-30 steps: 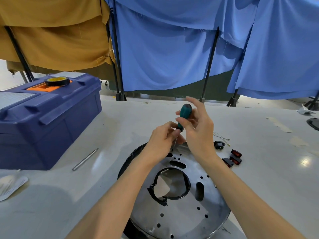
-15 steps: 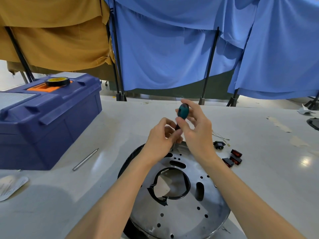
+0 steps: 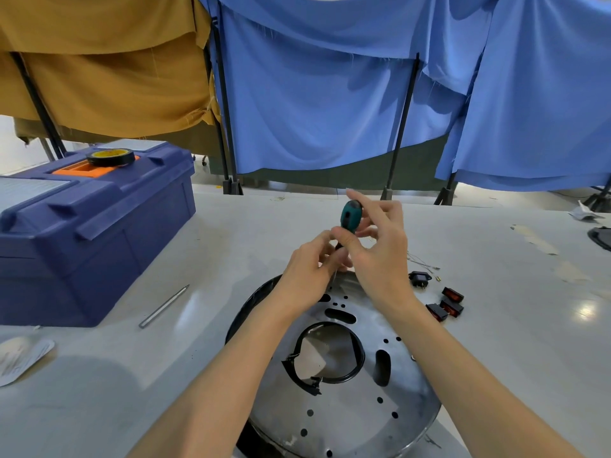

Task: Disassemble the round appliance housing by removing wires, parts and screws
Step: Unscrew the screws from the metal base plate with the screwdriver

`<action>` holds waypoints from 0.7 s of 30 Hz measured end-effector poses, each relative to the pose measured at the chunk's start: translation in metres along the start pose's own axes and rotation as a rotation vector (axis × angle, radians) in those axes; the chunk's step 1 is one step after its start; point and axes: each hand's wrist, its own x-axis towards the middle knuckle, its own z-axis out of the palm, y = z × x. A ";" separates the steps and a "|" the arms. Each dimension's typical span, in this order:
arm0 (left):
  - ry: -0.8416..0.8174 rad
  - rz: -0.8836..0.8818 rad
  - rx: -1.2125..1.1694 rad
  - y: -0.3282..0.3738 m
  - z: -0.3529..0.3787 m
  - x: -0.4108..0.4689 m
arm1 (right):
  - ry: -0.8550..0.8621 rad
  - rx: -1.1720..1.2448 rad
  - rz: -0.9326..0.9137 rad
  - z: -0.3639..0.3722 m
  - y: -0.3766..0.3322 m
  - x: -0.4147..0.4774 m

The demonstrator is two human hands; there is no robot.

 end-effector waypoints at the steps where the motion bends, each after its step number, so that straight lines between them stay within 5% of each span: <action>1: -0.014 0.004 -0.012 0.001 0.000 0.000 | 0.015 0.004 0.011 -0.001 0.001 0.001; 12: 0.006 -0.063 0.037 0.001 -0.002 -0.001 | 0.005 0.054 0.028 0.000 0.002 0.000; 21: 0.015 -0.089 0.592 -0.001 -0.005 -0.008 | 0.283 0.288 -0.065 -0.019 -0.004 0.009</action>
